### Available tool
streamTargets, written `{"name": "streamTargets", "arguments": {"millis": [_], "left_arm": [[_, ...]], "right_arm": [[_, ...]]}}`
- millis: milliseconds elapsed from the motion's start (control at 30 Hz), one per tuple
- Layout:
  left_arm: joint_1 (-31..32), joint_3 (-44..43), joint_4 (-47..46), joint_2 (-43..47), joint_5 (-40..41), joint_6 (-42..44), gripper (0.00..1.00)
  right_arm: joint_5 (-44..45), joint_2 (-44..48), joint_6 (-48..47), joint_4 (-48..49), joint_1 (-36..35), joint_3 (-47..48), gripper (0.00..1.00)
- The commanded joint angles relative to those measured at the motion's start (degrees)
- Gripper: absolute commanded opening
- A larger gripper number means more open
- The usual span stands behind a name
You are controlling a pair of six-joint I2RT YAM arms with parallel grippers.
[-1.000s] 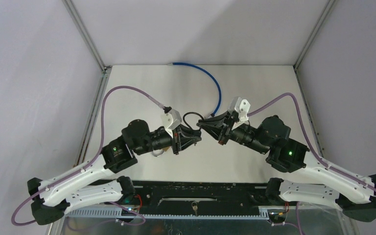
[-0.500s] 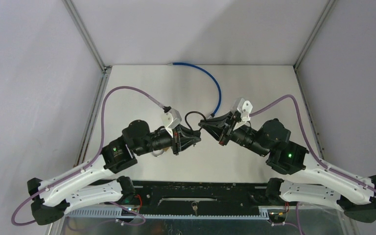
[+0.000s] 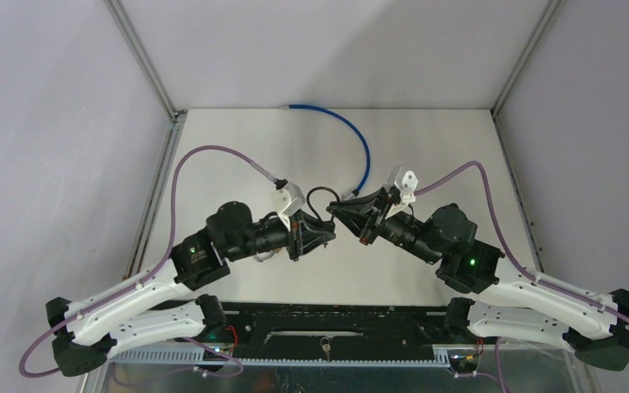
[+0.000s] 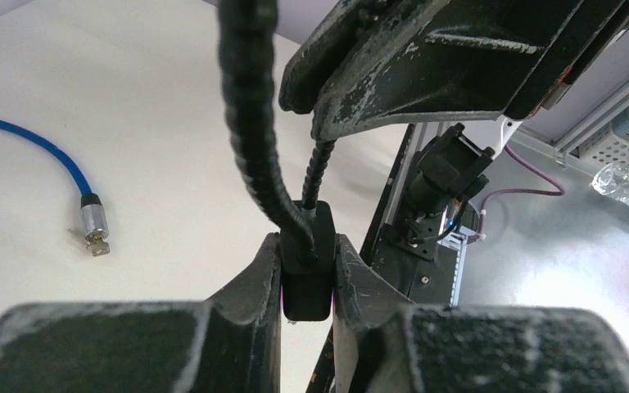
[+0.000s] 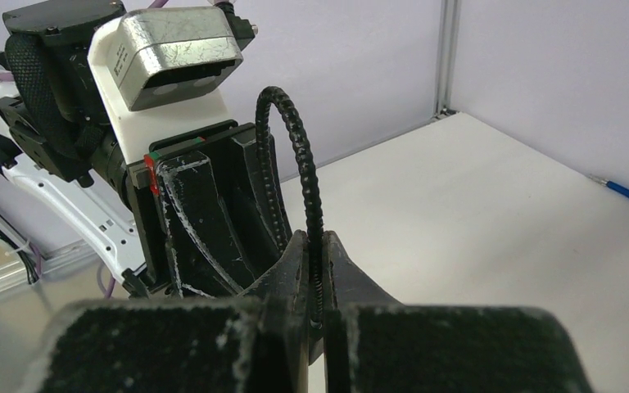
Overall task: Lock with the key
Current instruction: Lock the lock.
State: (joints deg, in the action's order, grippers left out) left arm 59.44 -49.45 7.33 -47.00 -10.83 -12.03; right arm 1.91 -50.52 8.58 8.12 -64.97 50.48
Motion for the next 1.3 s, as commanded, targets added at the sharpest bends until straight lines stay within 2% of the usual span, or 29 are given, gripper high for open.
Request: {"name": "streamTargets", "arguments": {"millis": [0, 267, 767, 900, 1000, 1167, 1267], "left_arm": [[0.33, -1.45, -16.83, 2.19, -0.05, -1.06, 0.0], [0.33, -0.28, -17.71, 3.49, 2.34, -1.3, 0.0], [0.33, 1.33, -20.33, 4.9, 4.8, -1.8, 0.0], [0.33, 2.33, -21.03, 5.28, 6.08, -2.26, 0.0], [0.33, 3.41, -21.75, 5.43, 6.64, -2.82, 0.0], [0.33, 4.04, -22.72, 4.83, 6.49, -4.15, 0.0], [0.33, 4.72, -23.47, 4.88, 7.09, -4.81, 0.0]], "right_arm": [[-3.56, -3.65, 1.56, -10.73, -2.38, -4.55, 0.0], [-2.41, -2.25, 2.55, -11.55, -3.36, -8.33, 0.0], [-1.93, -3.69, 5.24, -6.87, -5.7, -13.92, 0.0], [2.45, -1.0, 4.3, -4.62, -5.69, -13.83, 0.0], [5.62, 1.91, 1.48, -0.22, -5.55, -13.79, 0.21], [9.16, 5.38, -5.91, 11.77, -6.0, -13.18, 0.42], [9.42, 7.61, -8.4, 17.84, -6.79, -13.21, 0.51]]}}
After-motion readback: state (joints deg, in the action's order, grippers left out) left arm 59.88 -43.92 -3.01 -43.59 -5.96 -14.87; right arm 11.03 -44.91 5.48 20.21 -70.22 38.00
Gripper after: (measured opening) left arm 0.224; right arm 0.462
